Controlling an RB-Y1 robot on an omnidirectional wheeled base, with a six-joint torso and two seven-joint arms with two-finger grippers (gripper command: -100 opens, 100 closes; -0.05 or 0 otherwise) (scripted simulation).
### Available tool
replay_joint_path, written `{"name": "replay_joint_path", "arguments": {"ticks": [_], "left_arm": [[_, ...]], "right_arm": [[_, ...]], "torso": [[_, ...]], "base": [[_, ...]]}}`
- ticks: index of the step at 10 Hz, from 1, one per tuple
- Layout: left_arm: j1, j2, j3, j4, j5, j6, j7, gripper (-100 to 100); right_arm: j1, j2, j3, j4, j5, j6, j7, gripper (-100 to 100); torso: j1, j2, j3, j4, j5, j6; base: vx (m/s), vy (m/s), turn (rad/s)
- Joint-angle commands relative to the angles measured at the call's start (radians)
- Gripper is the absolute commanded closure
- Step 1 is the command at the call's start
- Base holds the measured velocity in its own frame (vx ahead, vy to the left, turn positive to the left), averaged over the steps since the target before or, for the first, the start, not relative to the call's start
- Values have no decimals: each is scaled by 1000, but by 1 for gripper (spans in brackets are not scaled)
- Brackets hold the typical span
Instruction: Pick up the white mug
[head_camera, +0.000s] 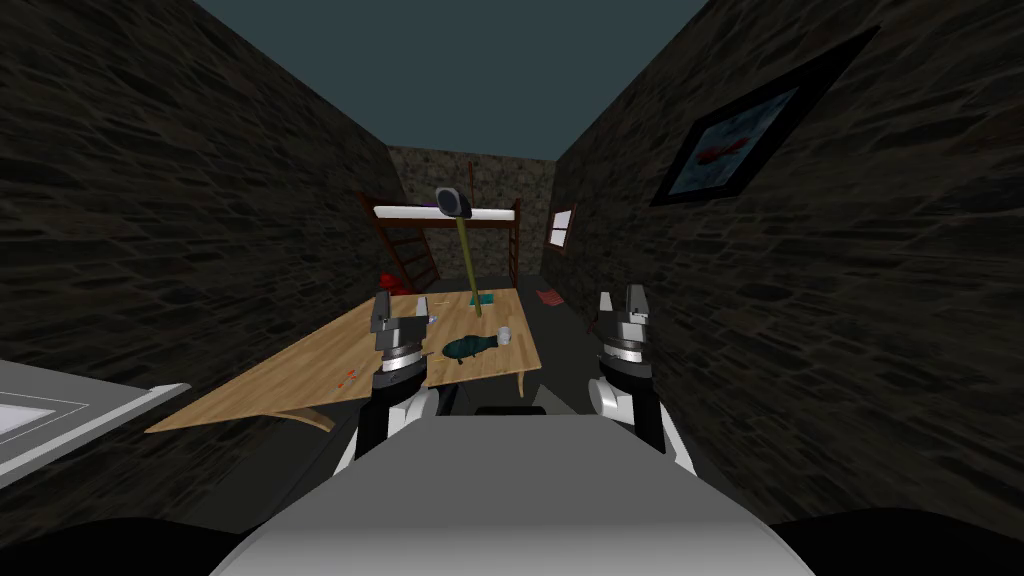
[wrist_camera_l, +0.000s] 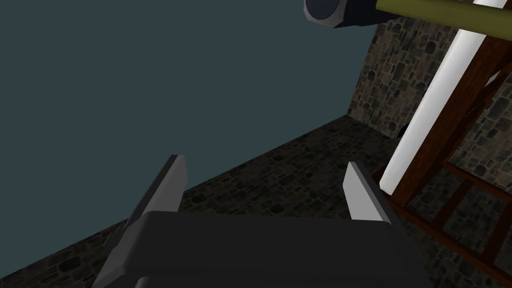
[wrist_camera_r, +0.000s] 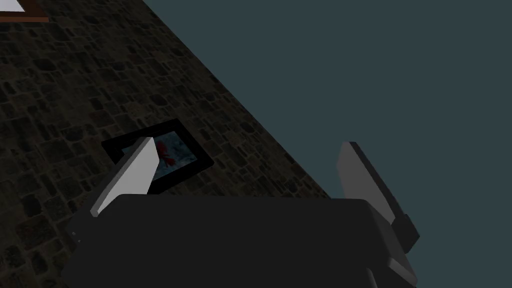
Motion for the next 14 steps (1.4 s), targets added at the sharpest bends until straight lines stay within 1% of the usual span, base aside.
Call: {"name": "replay_joint_path", "arguments": {"ticks": [1,4,7,11,14], "left_arm": [[-1,35,-1,4,7,2,-3,-100],[-2,113,-4,19,36,12,-15,-100],[-2,179,-8,47,83,28,-33,-100],[9,248,-11,107,166,60,-63,-100],[30,290,-8,171,238,91,-88,-100]], "right_arm": [[0,0,0,0,0,0,0,0],[0,0,0,0,0,0,0,0],[0,0,0,0,0,0,0,0],[0,0,0,0,0,0,0,0],[0,0,0,0,0,0,0,0]], "torso": [[0,0,0,0,0,0],[-7,8,4,2,-2,0],[-10,9,5,2,-2,0],[-14,6,4,1,-3,0],[-17,1,1,0,-4,0]], "base": [[-48,-29,-16],[-123,-106,-39],[-124,-152,-67],[-79,-196,-80],[-9,-255,-92]]}}
